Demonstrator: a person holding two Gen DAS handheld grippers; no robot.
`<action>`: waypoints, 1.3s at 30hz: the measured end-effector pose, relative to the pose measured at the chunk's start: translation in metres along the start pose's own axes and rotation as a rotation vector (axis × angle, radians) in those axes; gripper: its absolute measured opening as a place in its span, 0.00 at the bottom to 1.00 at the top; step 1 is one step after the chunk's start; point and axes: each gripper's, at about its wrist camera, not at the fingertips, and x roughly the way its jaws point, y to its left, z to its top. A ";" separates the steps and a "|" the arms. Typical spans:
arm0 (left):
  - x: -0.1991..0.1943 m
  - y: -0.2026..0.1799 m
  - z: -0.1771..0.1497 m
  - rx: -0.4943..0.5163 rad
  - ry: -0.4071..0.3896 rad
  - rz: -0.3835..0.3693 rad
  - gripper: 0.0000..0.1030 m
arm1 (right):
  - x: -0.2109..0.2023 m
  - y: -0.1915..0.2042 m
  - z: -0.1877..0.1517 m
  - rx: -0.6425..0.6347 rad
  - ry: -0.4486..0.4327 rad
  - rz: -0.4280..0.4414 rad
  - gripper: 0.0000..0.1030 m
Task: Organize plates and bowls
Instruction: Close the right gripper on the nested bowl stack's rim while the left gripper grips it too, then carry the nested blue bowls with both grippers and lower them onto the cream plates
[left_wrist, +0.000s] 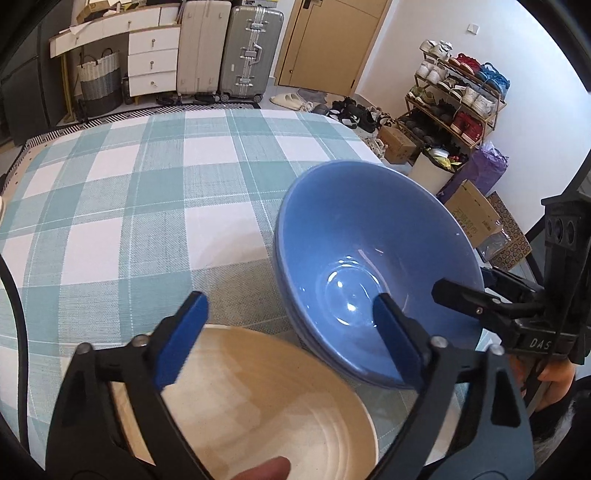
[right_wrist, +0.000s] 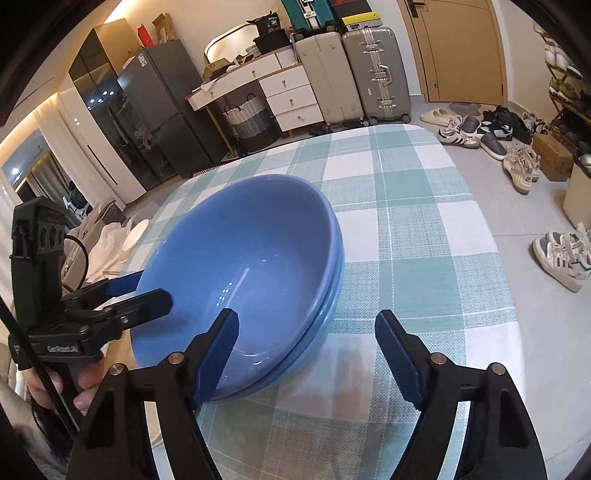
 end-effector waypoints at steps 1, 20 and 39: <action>0.002 -0.001 0.001 0.000 0.006 -0.009 0.72 | 0.000 0.000 0.000 -0.001 -0.002 0.007 0.73; 0.012 -0.002 0.004 0.008 0.004 -0.017 0.30 | -0.008 0.014 0.003 -0.079 -0.047 -0.037 0.46; -0.012 -0.008 0.004 0.033 -0.040 -0.012 0.29 | -0.031 0.025 0.000 -0.094 -0.082 -0.057 0.46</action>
